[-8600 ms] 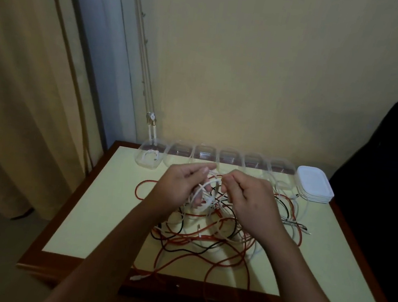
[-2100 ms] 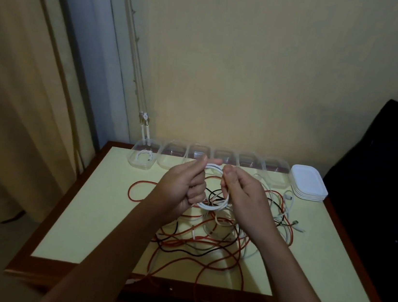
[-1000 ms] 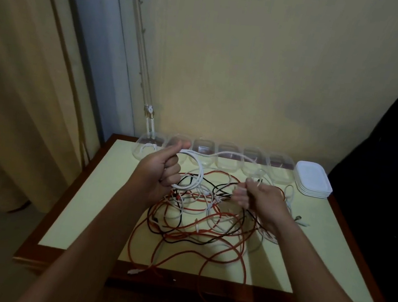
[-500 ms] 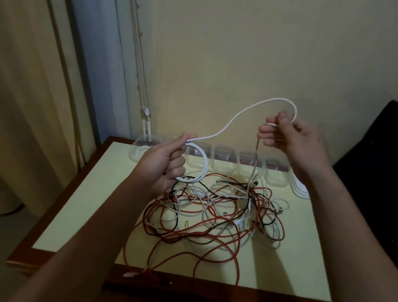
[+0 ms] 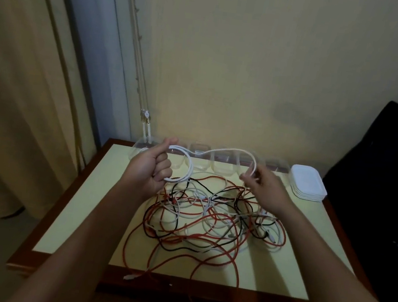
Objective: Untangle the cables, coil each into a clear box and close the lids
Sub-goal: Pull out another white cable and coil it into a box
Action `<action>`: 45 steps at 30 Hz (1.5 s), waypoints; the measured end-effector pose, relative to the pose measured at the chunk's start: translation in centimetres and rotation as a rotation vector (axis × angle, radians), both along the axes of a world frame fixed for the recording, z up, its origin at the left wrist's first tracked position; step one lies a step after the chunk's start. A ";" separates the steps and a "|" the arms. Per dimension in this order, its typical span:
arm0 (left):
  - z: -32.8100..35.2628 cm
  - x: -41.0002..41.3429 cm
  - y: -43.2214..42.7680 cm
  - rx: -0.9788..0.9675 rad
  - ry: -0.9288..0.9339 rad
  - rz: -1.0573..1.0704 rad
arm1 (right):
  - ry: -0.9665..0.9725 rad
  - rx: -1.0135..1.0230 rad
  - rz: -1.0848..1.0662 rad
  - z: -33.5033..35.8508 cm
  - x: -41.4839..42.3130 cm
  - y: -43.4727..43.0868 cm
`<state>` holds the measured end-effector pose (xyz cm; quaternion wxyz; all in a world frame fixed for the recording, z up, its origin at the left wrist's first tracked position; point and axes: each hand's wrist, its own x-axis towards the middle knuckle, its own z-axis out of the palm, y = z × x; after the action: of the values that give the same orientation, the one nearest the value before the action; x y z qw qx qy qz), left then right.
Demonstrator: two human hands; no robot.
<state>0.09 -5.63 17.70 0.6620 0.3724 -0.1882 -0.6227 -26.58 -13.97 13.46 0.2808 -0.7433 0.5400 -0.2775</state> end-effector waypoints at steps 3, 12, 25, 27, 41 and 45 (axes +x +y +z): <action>-0.2 0.0 0.1 0.021 -0.004 0.010 | 0.191 0.059 0.060 -3.1 -0.2 0.1; -1.1 1.1 -0.1 0.061 0.015 0.018 | 0.616 0.184 -0.194 -9.4 -2.1 -0.4; -1.6 -0.1 -0.6 0.097 0.017 -0.022 | -0.094 0.135 -0.117 -0.3 -1.7 -0.5; -1.5 -0.5 -0.6 0.088 0.022 -0.026 | -0.213 0.044 -0.142 2.1 -1.5 -0.5; 1.7 -2.0 0.5 -0.037 -0.010 -0.018 | -0.298 0.068 -0.185 7.0 -3.7 0.6; 3.0 -2.6 1.3 -0.112 -0.065 -0.003 | 0.493 0.065 -0.265 6.3 -4.2 1.8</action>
<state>-2.49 -4.38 20.72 0.6746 0.3543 -0.2445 -0.5996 -30.83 -12.20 19.74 0.1258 -0.7021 0.6930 -0.1051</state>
